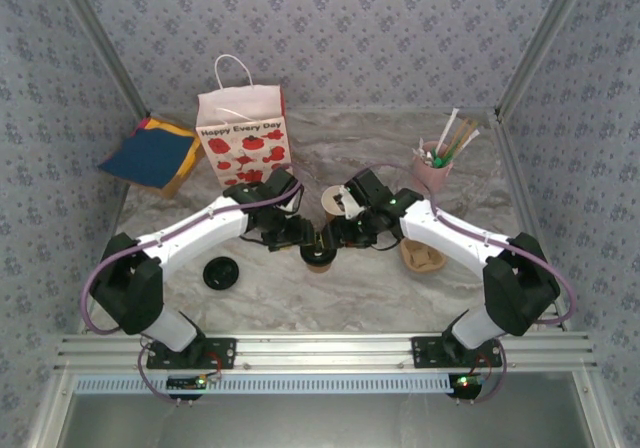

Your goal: Pack the takeout coffee

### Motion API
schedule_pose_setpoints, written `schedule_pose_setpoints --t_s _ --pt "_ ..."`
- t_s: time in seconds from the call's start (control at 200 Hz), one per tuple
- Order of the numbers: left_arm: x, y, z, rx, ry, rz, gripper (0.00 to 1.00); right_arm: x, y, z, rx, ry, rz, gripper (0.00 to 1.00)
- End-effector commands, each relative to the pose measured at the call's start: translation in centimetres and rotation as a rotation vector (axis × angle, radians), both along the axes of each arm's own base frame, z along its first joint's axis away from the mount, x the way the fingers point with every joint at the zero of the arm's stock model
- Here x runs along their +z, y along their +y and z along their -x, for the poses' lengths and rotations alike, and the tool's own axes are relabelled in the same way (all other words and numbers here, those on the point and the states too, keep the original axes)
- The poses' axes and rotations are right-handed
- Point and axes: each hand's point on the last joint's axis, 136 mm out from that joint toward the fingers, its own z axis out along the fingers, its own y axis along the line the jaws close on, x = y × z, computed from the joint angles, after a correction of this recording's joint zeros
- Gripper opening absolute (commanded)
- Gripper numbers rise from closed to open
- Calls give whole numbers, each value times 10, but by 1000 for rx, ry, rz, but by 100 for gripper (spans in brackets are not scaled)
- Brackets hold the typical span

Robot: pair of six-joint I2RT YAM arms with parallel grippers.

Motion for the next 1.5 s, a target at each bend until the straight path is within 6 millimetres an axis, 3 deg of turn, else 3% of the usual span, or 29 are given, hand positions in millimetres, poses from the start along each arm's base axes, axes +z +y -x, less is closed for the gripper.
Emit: schedule_pose_setpoints --t_s 0.0,0.195,0.53,0.984,1.259,1.494 --pt "18 -2 1 -18 -18 7 58 -2 -3 4 -3 16 34 51" --pt "27 -7 12 -42 -30 47 63 -4 -3 10 5 17 42 53" --pt "2 -2 42 -62 30 18 58 -15 -5 14 3 30 60 49" --pt "-12 -5 37 -61 40 1 58 -30 -8 12 -3 50 81 44" --pt "5 -10 28 -53 10 38 58 -38 -11 13 -7 63 104 42" --pt "2 -8 25 -31 24 62 58 -39 -11 13 -11 63 104 42"
